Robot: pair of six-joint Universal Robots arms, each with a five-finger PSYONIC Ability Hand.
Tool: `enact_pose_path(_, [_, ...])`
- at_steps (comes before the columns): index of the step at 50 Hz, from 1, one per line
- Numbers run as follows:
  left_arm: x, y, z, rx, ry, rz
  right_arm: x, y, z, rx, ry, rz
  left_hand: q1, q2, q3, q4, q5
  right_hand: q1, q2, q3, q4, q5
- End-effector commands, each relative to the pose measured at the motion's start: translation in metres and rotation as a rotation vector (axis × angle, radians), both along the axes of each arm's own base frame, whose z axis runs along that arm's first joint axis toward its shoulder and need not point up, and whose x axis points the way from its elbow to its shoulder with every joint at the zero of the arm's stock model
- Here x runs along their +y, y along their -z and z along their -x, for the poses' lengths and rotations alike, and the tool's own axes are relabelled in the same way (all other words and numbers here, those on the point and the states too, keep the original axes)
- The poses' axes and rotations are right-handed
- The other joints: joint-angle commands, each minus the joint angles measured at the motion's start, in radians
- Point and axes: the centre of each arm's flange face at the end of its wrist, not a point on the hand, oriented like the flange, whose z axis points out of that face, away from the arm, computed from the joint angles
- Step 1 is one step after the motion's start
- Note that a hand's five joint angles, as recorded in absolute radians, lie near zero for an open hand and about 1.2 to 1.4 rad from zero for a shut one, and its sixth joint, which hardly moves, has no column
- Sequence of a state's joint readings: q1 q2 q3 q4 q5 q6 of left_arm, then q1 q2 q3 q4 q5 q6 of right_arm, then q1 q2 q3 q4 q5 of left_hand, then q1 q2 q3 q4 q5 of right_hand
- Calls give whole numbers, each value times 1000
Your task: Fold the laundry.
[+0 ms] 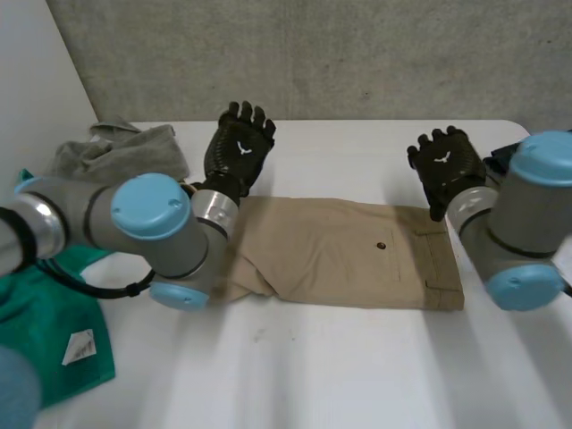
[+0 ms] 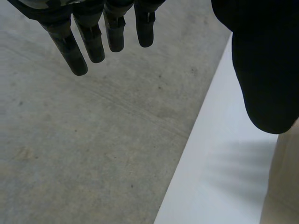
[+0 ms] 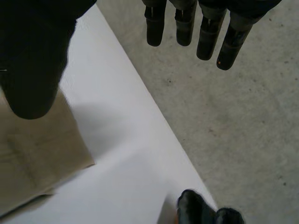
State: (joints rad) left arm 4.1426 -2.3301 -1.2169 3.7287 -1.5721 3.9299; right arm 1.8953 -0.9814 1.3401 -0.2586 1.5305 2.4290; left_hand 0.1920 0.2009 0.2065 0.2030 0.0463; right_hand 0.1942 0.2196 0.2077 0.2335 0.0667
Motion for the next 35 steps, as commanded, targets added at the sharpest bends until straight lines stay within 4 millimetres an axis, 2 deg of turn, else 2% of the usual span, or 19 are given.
enact_pose_path(1, [51,-18,-32,126,11,-157,72,-12,37,-104,-19,-403,-17,-26,-32,-28,-46,64,38,50,24,17])
enact_pose_path(5, [71,-14,-42,173,24,-233,84,8,54,-151,-12,-549,-17,-26,-32,-28,-46,82,56,68,42,35])
enact_pose_path(13, [89,-7,-42,183,49,-286,80,28,60,-179,-24,-535,-17,-26,-32,-28,-46,129,103,115,89,81])
enact_pose_path(18, [90,-6,-42,181,50,-289,68,53,58,-176,-23,-548,-17,-26,-32,-28,-46,360,334,346,321,313])
enact_pose_path(23, [90,-5,-42,181,50,-291,61,62,57,-164,-25,-538,-17,-26,-32,-28,-46,668,643,655,629,621])
enact_pose_path(25, [90,-6,-42,182,50,-290,61,66,58,-157,-21,-549,-17,-26,-32,-28,-46,908,883,895,869,861])
enact_pose_path(26, [90,-6,-42,183,50,-288,60,65,58,-155,-17,-549,-17,-26,-32,-28,-46,1199,1174,1186,1160,1152])
enact_pose_path(30, [91,-8,-42,184,52,-286,56,60,68,-160,23,-513,-17,-26,-32,-28,-46,1202,1177,1189,1163,1155])
enact_pose_path(33, [93,-10,-43,184,49,-284,51,34,78,-171,52,-418,-17,-26,-32,-28,-46,1202,1177,1189,1163,1155])
enact_pose_path(34, [93,-12,-44,186,43,-282,48,17,87,-178,66,-366,-17,-26,-32,-28,-46,1202,1177,1189,1163,1155])
enact_pose_path(35, [94,-14,-45,189,42,-281,47,9,92,-178,77,-338,-17,-26,-32,-28,-46,1202,1177,1189,1163,1155])
